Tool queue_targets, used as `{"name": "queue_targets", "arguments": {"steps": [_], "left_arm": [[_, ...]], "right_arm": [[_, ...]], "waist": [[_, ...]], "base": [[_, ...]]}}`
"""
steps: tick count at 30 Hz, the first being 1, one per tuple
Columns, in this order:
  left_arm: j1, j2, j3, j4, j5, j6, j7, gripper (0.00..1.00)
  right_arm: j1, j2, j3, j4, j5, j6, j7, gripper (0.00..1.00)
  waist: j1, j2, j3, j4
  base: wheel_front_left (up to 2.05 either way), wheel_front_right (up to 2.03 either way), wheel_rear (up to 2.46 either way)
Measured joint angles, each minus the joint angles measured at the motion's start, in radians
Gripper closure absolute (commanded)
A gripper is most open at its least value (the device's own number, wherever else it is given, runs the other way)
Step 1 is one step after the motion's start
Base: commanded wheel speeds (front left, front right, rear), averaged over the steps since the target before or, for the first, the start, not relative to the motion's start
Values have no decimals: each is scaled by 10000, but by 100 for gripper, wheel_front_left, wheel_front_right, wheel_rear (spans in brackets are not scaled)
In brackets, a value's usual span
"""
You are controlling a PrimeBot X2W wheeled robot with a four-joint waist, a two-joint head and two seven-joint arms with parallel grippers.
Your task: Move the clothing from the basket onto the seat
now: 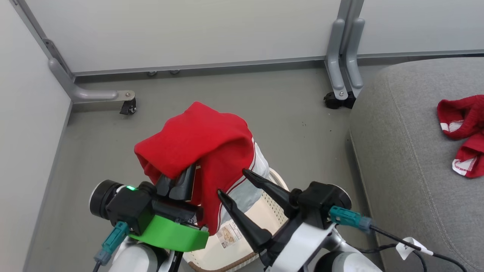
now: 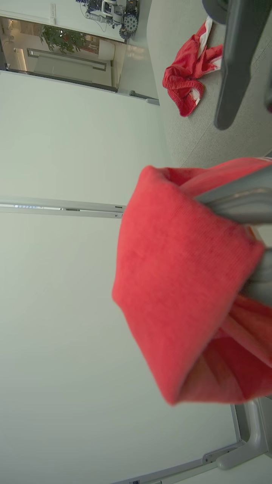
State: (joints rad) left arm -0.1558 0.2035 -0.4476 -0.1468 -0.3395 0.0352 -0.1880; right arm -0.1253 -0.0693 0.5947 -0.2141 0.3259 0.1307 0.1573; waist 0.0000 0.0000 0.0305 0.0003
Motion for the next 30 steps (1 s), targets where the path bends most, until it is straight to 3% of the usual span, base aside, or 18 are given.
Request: {"name": "queue_targets", "arguments": {"steps": [12, 30], "left_arm": [[-172, -4, -150, 79, 2, -15, -31, 100], [-234, -188, -754, 184, 0, -176, 19, 100]], "right_arm": [[-908, 173, 717, 1467, 148, 0, -21, 0], [-1916, 188, 980, 3160, 1131, 0, -1312, 0]], "waist": [[0, 0, 130, 173], [0, 0, 64, 384]], "base": [[0, 0, 0], [0, 0, 0]]}}
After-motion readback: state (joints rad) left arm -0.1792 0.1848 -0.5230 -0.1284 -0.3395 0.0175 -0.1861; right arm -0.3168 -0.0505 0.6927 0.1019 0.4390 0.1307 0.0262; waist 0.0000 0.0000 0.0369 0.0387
